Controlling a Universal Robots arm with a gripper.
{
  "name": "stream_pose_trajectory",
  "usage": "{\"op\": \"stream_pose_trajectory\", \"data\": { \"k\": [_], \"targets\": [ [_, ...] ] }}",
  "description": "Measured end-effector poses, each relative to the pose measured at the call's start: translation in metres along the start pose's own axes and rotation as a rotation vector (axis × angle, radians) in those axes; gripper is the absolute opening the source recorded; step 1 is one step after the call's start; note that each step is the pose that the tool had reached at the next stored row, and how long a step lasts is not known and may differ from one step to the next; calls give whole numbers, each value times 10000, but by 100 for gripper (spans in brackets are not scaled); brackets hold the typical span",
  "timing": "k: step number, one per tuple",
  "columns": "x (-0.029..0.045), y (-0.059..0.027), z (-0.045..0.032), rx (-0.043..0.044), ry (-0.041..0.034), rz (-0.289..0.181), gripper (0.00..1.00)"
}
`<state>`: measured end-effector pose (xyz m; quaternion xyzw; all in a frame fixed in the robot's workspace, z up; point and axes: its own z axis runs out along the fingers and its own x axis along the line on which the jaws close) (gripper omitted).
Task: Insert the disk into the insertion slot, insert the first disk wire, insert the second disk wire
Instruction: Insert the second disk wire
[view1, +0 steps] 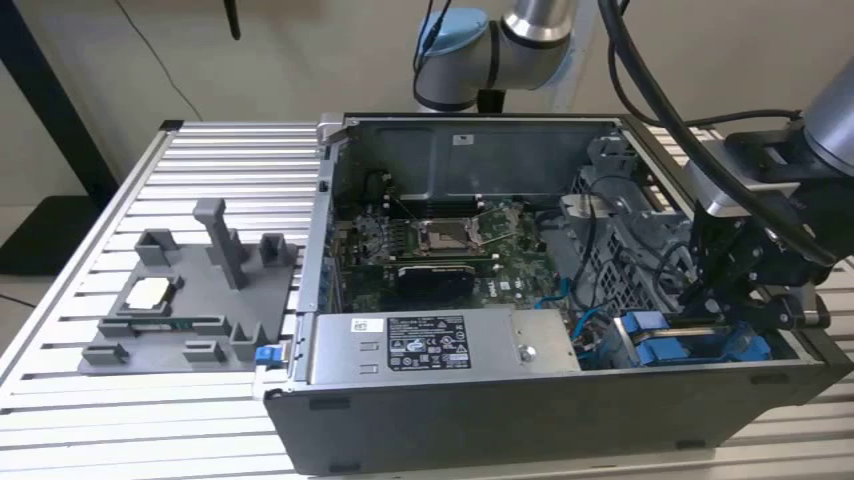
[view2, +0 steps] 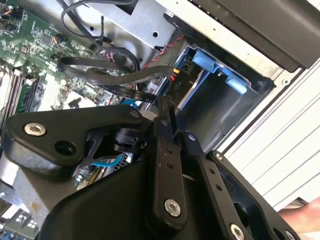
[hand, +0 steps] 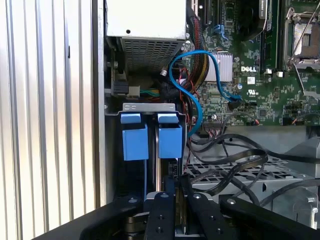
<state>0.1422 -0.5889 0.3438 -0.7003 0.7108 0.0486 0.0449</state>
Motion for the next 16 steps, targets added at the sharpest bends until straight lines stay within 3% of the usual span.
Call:
{"op": "stream_pose_trajectory", "data": {
  "k": [13, 16],
  "targets": [
    [-4, 15, 81, 107, -6, -16, 18],
    [-18, 18, -33, 105, -7, -19, 24]
  ]
}}
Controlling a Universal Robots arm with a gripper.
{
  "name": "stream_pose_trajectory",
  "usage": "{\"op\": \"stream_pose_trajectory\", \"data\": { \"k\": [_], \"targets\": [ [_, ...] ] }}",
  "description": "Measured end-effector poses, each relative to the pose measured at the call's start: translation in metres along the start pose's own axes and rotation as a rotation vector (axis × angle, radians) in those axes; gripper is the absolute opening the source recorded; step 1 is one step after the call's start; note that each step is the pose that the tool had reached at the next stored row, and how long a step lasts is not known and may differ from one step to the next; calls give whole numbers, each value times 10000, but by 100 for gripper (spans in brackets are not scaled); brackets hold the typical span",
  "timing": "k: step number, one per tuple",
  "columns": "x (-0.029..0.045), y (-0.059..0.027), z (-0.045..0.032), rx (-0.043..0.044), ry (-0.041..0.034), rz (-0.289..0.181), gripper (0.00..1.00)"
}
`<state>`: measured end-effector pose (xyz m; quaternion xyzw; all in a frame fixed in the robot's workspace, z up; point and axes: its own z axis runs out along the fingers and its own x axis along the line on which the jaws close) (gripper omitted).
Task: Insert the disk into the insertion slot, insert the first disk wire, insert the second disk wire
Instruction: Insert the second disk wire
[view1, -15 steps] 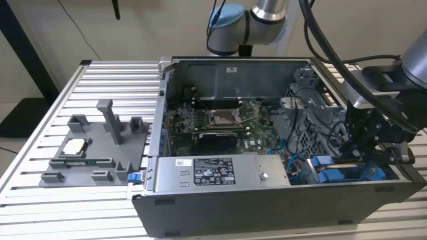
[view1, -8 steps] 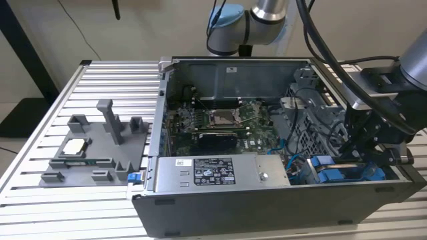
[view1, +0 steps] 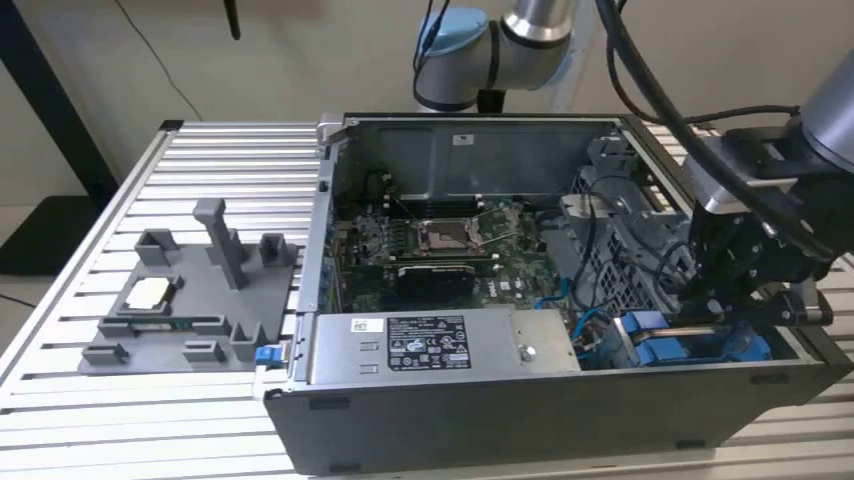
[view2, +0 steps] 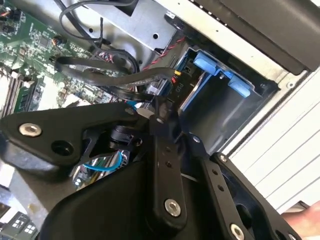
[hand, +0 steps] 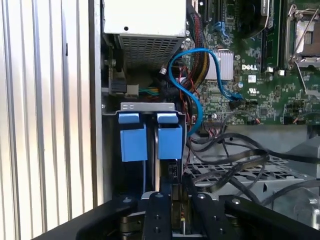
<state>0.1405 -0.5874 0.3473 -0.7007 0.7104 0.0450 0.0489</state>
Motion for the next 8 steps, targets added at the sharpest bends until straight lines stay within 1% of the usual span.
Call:
{"op": "stream_pose_trajectory", "data": {
  "k": [2, 3, 4, 8],
  "targets": [
    [-14, 1, -106, 0, 1, 1, 24],
    [-26, 1, -192, 0, 2, 1, 24],
    [-30, 1, -225, 0, 3, 2, 24],
    [-30, 1, -225, -2, 2, 2, 24]
  ]
}}
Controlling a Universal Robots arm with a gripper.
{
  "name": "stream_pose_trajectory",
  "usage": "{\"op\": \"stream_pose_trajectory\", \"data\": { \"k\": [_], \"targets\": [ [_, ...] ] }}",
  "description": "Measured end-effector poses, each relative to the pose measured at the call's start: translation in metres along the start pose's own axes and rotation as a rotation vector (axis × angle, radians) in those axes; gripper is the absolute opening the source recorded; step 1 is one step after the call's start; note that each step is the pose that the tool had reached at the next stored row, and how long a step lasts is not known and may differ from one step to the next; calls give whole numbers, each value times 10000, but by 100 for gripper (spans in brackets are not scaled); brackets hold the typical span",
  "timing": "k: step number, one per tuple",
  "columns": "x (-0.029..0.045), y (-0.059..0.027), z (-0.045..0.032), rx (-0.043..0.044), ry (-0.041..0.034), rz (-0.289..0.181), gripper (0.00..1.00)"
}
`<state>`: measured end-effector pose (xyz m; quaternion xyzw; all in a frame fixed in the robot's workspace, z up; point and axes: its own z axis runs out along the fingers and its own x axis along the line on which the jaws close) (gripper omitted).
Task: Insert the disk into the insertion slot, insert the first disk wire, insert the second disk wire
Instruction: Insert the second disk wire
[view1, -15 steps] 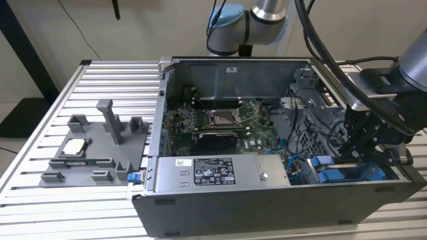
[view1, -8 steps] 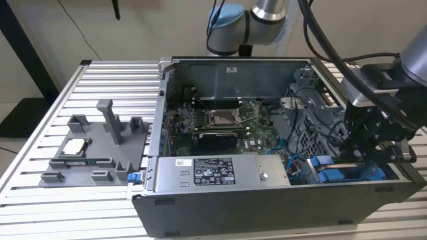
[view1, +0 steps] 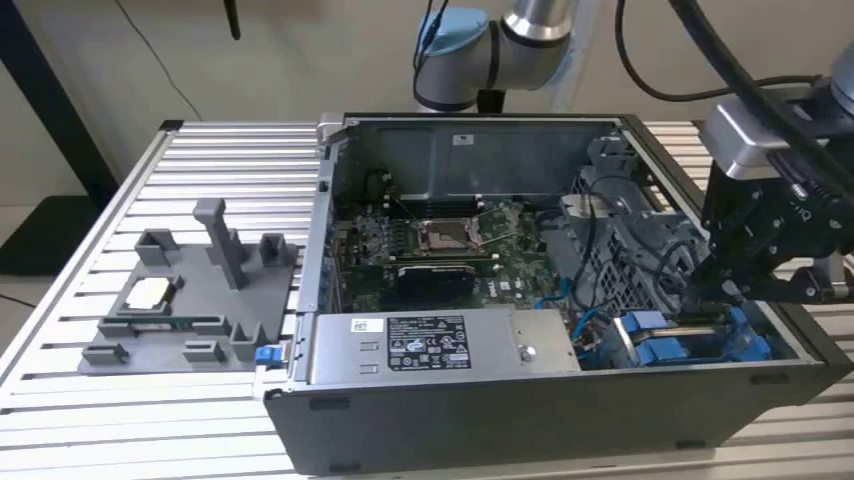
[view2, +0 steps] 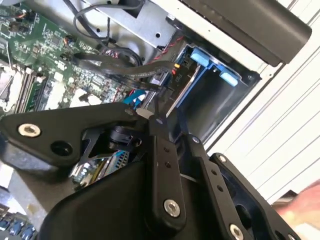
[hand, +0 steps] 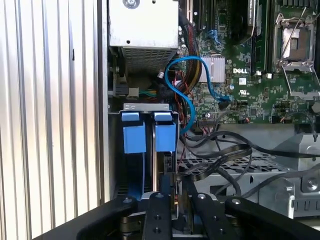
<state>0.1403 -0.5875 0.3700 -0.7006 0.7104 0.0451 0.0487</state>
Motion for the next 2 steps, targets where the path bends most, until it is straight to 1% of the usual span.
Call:
{"op": "stream_pose_trajectory", "data": {
  "k": [2],
  "targets": [
    [0, 0, 0, -1, 0, -1, 24]
  ]
}}
